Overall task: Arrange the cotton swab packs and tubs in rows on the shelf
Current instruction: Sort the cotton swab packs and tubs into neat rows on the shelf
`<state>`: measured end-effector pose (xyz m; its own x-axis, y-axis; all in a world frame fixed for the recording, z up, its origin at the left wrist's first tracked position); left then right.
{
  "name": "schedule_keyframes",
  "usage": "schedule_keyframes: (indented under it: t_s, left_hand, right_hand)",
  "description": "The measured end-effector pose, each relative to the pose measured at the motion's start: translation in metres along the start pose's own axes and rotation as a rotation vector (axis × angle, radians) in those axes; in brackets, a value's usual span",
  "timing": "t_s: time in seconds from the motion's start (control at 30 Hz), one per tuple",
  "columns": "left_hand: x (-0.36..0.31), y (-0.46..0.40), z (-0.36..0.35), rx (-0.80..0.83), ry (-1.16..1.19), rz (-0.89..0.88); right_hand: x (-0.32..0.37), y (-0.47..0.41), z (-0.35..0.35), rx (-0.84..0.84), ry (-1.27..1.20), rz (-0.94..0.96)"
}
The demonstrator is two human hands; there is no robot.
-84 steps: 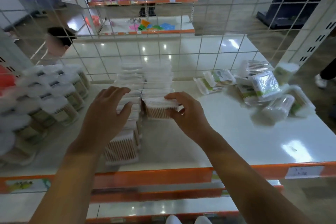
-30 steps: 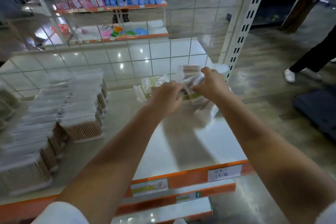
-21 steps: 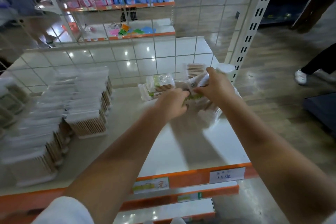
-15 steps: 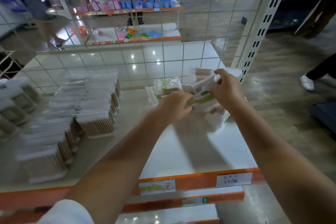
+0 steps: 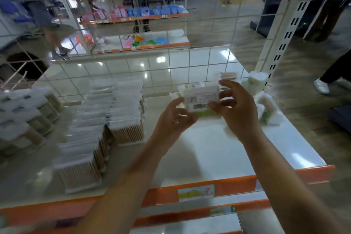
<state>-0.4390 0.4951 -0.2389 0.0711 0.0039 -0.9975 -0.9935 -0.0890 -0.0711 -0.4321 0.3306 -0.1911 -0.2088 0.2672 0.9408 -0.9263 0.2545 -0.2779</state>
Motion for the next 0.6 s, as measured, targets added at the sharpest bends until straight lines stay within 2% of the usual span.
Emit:
schedule_keyframes:
  t_s: [0.4, 0.5, 0.6]
  left_hand:
    - [-0.036, 0.029, 0.071, -0.171, 0.136, -0.108]
    - [-0.053, 0.031, 0.086, -0.217, 0.087, -0.139]
    - [-0.061, 0.033, 0.093, -0.186, -0.005, -0.167]
  right_hand:
    - [0.025, 0.042, -0.038, -0.003, -0.228, 0.009]
    - [0.025, 0.048, -0.036, -0.044, -0.207, -0.001]
    - [0.026, 0.057, -0.041, 0.013, -0.162, -0.004]
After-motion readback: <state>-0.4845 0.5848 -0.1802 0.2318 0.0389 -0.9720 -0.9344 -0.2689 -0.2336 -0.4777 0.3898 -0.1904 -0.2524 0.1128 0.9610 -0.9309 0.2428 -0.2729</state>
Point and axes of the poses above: each hand's wrist, its own y-axis away from the middle knuckle, its own z-axis out of the back of the hand, x = y × z, the point moved 6 cm from there along -y, towards the middle knuckle, and after that the axes turned 10 degrees about -x, right-handed, at the moved point
